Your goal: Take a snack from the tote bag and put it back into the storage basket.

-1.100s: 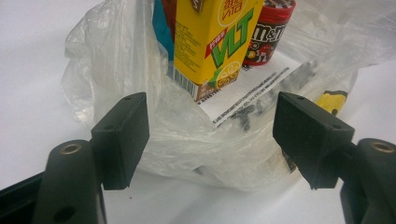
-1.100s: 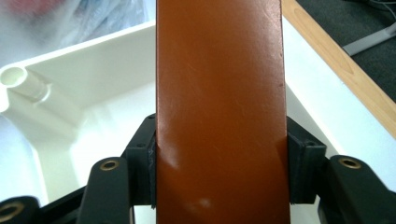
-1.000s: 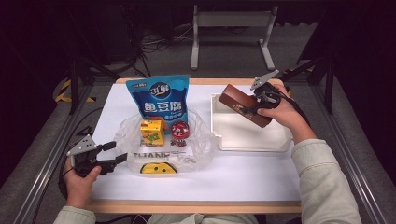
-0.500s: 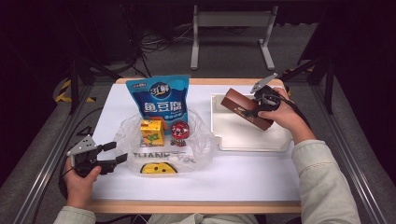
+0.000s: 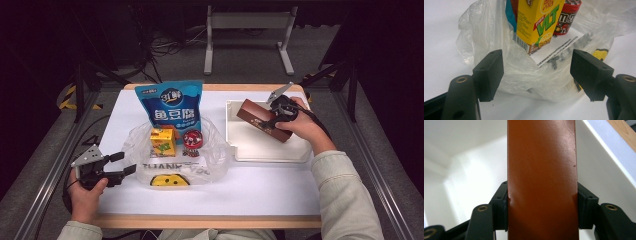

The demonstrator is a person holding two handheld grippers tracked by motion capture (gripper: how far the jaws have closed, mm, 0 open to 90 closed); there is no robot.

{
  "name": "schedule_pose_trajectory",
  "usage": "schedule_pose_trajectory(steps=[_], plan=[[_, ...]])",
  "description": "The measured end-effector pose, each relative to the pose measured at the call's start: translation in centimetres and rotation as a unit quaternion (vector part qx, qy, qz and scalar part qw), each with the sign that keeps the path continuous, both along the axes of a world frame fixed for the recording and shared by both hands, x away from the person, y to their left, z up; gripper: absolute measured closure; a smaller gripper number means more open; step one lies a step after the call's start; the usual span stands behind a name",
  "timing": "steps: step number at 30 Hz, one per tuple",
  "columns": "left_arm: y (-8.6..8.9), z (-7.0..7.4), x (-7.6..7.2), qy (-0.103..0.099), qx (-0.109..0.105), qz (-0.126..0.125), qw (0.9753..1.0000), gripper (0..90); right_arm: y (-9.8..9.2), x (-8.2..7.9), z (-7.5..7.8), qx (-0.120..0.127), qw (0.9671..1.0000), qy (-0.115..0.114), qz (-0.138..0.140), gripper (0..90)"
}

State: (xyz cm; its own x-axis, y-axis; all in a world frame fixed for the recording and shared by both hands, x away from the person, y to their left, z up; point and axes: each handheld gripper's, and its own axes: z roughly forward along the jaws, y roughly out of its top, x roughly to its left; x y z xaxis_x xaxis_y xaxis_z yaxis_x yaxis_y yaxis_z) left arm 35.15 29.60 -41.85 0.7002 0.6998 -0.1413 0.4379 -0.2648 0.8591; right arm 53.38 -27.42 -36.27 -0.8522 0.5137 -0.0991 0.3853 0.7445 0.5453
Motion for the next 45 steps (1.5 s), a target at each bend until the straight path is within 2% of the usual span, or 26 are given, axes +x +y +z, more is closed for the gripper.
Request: schedule_pose_trajectory(steps=[11, 30, 41, 45], plan=[[0.0, 0.0, 0.0, 0.0, 0.0, -0.001, 1.0, 27.6, -0.2, 0.3, -1.0, -0.01, 0.9999, 0.009, -0.006, 42.6], [0.1, 0.0, 0.0, 0.0, -0.004, 0.002, 1.0, 27.4, 0.5, 0.7, -2.0, -0.034, 0.9994, -0.001, -0.008, 42.1], [0.0, 0.1, 0.1, -0.003, -0.004, 0.0, 1.0, 27.3, 0.5, 0.8, -2.1, -0.034, 0.9993, -0.007, -0.012, 39.3], [0.0, 0.1, 0.2, -0.003, -0.003, 0.0, 1.0, 27.3, 0.3, 0.6, -1.8, -0.025, 0.9995, -0.014, -0.015, 38.6]])
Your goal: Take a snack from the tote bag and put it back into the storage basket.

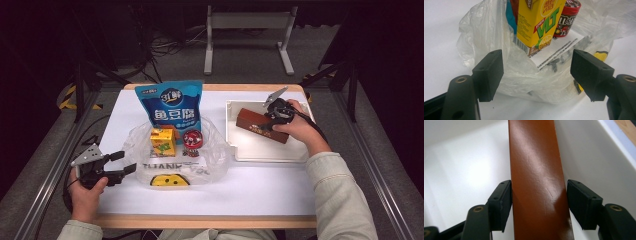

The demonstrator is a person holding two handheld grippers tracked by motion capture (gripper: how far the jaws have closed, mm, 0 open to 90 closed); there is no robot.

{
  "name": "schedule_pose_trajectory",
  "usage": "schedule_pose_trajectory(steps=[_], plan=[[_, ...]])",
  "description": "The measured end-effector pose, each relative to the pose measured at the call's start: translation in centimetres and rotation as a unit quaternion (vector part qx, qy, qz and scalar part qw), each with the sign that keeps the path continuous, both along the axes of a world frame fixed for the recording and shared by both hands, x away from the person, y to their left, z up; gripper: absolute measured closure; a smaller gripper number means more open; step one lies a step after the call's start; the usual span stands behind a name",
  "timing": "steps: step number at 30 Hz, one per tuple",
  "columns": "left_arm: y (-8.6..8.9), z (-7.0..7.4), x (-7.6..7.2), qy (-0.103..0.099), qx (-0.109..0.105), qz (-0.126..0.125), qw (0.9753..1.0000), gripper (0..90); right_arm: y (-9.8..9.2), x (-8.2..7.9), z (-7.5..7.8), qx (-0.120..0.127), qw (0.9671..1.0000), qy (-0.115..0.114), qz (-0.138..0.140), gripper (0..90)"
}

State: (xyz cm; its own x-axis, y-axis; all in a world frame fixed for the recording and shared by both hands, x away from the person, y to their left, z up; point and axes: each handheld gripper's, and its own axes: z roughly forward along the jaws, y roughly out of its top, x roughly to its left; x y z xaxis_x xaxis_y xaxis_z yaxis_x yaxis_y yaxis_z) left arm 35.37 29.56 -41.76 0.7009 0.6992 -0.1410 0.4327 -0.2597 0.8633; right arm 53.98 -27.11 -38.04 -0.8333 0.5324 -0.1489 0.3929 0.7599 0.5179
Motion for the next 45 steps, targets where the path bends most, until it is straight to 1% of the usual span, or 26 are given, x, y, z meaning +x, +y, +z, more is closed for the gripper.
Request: schedule_pose_trajectory(steps=[4, 6, 7, 8, 9, 10, 13, 14, 15, 16, 18, 20, 21, 23, 26, 27, 28, 29, 31, 32, 35, 37, 40, 42, 44, 45], plan=[[-0.2, 0.0, 0.1, 0.001, -0.003, 0.0, 1.0, 27.3, -0.2, -0.3, 0.5, 0.016, 0.9998, -0.01, -0.002, 38.3], [-0.2, 0.0, 0.2, -0.001, 0.0, -0.001, 1.0, 27.3, -0.4, -0.6, 1.1, 0.032, 0.9993, -0.018, -0.005, 38.3], [-0.2, 0.0, 0.3, 0.0, -0.003, -0.001, 1.0, 27.3, -0.6, -1.0, 1.7, 0.049, 0.9985, -0.022, -0.005, 38.6], [-0.2, 0.0, 0.3, 0.0, -0.003, -0.001, 1.0, 27.3, -0.6, -1.0, 1.7, 0.049, 0.9985, -0.022, -0.005, 38.6], [-0.3, 0.0, 0.3, 0.0, -0.004, 0.0, 1.0, 27.3, -0.7, -1.4, 2.2, 0.062, 0.9977, -0.027, -0.005, 39.1], [-0.3, 0.1, 0.4, 0.0, -0.004, -0.001, 1.0, 27.3, -0.7, -1.4, 2.2, 0.062, 0.9977, -0.027, -0.005, 39.1], [-0.4, 0.1, 0.6, -0.001, -0.002, -0.004, 1.0, 27.3, -0.8, -2.2, 3.0, 0.086, 0.9955, -0.039, 0.001, 40.8], [-0.4, 0.1, 0.6, 0.0, -0.003, -0.004, 1.0, 27.3, -0.9, -2.8, 3.3, 0.103, 0.9937, -0.045, -0.001, 42.4], [-0.5, 0.1, 0.6, 0.003, -0.006, -0.003, 1.0, 27.3, -1.0, -3.1, 3.5, 0.111, 0.9926, -0.05, -0.002, 44.1], [-0.5, 0.1, 0.6, 0.003, -0.006, -0.003, 1.0, 27.3, -1.0, -3.1, 3.5, 0.111, 0.9926, -0.05, -0.002, 44.1], [-0.6, 0.1, 0.8, 0.0, -0.005, -0.004, 1.0, 27.3, -1.2, -4.0, 3.9, 0.126, 0.9903, -0.056, -0.011, 49.6], [-0.6, 0.0, 0.9, -0.001, -0.005, -0.005, 1.0, 27.3, -1.3, -4.5, 3.9, 0.121, 0.9913, -0.048, -0.022, 60.2], [-0.7, 0.0, 0.9, -0.001, -0.003, -0.005, 1.0, 27.3, -1.3, -4.7, 3.9, 0.122, 0.9912, -0.044, -0.025, 63.8], [-0.7, 0.0, 0.9, 0.001, -0.004, -0.005, 1.0, 27.3, -1.4, -5.2, 4.0, 0.134, 0.9898, -0.039, -0.031, 72.5], [-0.8, 0.0, 0.9, 0.002, -0.003, -0.005, 1.0, 27.3, -1.4, -5.9, 4.0, 0.154, 0.9868, -0.036, -0.034, 81.4], [-0.8, 0.0, 0.9, 0.002, -0.003, -0.005, 1.0, 27.4, -1.3, -6.1, 3.9, 0.158, 0.9863, -0.034, -0.036, 84.6], [-0.7, 0.0, 0.9, 0.002, -0.003, -0.005, 1.0, 27.4, -1.3, -6.3, 3.8, 0.158, 0.9861, -0.033, -0.04, 88.3], [-0.7, 0.0, 0.9, 0.001, -0.002, -0.004, 1.0, 27.4, -1.2, -6.4, 3.7, 0.157, 0.986, -0.035, -0.043, 90.0], [-0.7, 0.0, 0.8, 0.001, -0.002, -0.003, 1.0, 27.4, -1.1, -6.5, 3.4, 0.155, 0.9859, -0.03, -0.056, 90.0], [-0.7, 0.0, 0.8, 0.002, -0.002, -0.003, 1.0, 27.4, -0.9, -6.5, 3.0, 0.145, 0.9872, -0.026, -0.061, 90.0], [-0.6, 0.0, 0.8, 0.001, -0.002, -0.003, 1.0, 27.3, -0.7, -6.5, 2.5, 0.137, 0.988, -0.015, -0.07, 90.0], [-0.6, 0.0, 0.8, 0.001, -0.001, -0.003, 1.0, 27.3, -0.7, -6.4, 2.3, 0.136, 0.988, -0.013, -0.072, 90.0], [-0.6, 0.0, 0.8, 0.0, -0.001, -0.002, 1.0, 27.3, -0.7, -6.3, 2.0, 0.127, 0.9886, -0.002, -0.082, 90.0], [-0.6, 0.0, 0.8, 0.001, -0.001, -0.002, 1.0, 27.3, -0.5, -6.1, 1.7, 0.113, 0.99, 0.011, -0.083, 90.0], [-0.7, 0.0, 0.8, 0.002, 0.001, -0.003, 1.0, 27.3, -0.4, -5.8, 1.5, 0.093, 0.9918, 0.022, -0.085, 90.0], [-0.7, 0.0, 0.8, 0.001, 0.001, -0.003, 1.0, 27.3, -0.3, -5.7, 1.3, 0.089, 0.992, 0.028, -0.086, 90.0]])
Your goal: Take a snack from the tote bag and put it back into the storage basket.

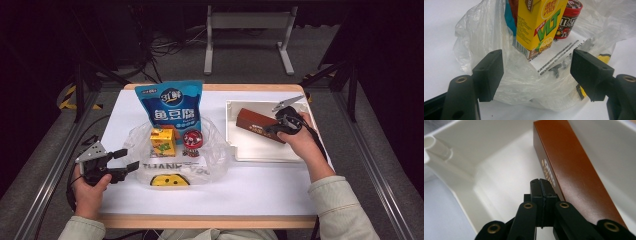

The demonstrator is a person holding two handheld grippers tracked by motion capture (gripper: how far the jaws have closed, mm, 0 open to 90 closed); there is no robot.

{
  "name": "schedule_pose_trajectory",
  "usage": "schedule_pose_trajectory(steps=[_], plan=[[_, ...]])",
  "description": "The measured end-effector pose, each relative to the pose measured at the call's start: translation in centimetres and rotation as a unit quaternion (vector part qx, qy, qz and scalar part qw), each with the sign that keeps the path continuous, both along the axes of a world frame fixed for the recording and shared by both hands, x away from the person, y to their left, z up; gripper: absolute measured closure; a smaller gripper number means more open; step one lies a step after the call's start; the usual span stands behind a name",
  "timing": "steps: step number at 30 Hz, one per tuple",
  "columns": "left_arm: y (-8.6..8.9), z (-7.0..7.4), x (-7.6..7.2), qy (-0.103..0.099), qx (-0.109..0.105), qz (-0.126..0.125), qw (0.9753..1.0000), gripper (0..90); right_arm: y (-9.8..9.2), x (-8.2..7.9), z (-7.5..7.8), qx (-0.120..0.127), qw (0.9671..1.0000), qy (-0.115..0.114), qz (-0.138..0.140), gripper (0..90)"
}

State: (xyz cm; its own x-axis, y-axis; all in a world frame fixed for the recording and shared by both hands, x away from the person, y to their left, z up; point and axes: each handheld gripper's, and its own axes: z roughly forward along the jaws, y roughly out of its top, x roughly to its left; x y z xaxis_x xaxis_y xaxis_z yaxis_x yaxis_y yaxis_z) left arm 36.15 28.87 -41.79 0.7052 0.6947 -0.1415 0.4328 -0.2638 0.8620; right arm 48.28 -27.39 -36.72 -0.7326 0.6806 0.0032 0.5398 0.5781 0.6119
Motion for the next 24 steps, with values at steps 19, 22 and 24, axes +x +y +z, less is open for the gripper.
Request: schedule_pose_trajectory(steps=[19, 22, 24], plan=[[0.0, 0.0, 0.0, 0.0, 0.0, -0.003, 1.0, 27.3, 0.0, 1.5, -0.3, -0.085, 0.9947, 0.02, -0.054, 90.0], [0.0, 0.0, 0.0, 0.0, -0.001, -0.003, 1.0, 27.3, 0.0, 1.8, -0.2, -0.097, 0.993, 0.017, -0.065, 90.0], [0.1, 0.0, 0.0, -0.002, 0.0, -0.004, 1.0, 27.3, -0.1, 2.0, -0.2, -0.102, 0.9921, 0.014, -0.073, 90.0]])
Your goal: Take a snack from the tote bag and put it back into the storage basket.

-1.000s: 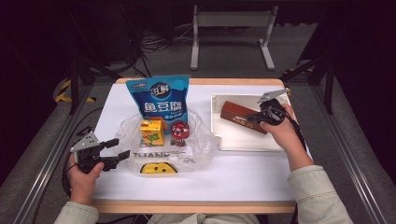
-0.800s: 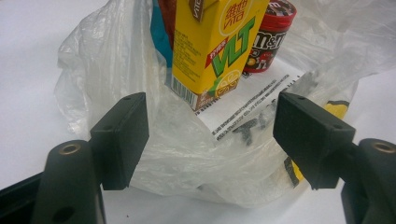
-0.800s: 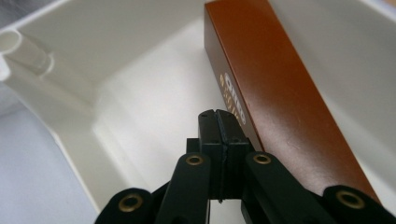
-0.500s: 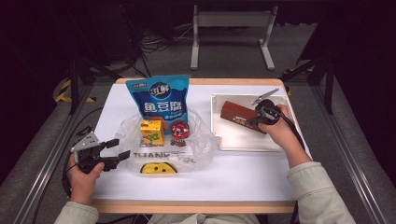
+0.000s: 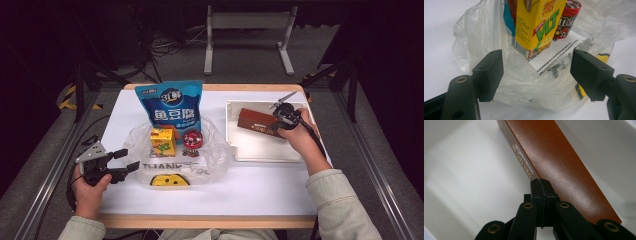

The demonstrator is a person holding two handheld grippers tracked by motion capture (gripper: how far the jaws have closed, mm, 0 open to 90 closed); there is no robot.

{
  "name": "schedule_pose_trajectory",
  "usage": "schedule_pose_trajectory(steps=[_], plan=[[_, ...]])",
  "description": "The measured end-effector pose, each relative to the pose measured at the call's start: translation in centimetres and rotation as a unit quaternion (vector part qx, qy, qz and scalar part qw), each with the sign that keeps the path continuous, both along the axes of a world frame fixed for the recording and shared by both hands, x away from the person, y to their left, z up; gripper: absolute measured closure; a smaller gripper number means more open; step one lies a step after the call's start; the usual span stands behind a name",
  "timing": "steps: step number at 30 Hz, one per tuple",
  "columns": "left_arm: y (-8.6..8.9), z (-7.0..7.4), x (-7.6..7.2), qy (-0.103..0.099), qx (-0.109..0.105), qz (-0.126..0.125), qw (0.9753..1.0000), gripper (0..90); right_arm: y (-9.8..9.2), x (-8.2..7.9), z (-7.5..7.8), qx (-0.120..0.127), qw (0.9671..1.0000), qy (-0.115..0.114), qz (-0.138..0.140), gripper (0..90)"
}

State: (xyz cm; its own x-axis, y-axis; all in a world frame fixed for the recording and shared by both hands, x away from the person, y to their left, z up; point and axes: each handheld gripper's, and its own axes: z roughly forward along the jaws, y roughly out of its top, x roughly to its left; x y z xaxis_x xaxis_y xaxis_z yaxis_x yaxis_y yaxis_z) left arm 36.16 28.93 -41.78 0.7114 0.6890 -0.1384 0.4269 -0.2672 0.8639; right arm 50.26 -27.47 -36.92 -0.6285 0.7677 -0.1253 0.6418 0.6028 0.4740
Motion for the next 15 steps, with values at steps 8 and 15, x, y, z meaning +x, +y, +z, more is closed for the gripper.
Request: schedule_pose_trajectory(steps=[8, 15], plan=[[0.0, 0.0, 0.0, 0.0, 0.001, 0.0, 1.0, 27.3, -0.3, 0.9, 0.1, -0.009, 0.9996, -0.011, -0.022, 90.0], [0.0, 0.0, 0.0, 0.0, 0.0, -0.002, 1.0, 26.9, -0.9, 1.6, -0.1, -0.007, 0.9989, -0.023, -0.041, 90.0]])
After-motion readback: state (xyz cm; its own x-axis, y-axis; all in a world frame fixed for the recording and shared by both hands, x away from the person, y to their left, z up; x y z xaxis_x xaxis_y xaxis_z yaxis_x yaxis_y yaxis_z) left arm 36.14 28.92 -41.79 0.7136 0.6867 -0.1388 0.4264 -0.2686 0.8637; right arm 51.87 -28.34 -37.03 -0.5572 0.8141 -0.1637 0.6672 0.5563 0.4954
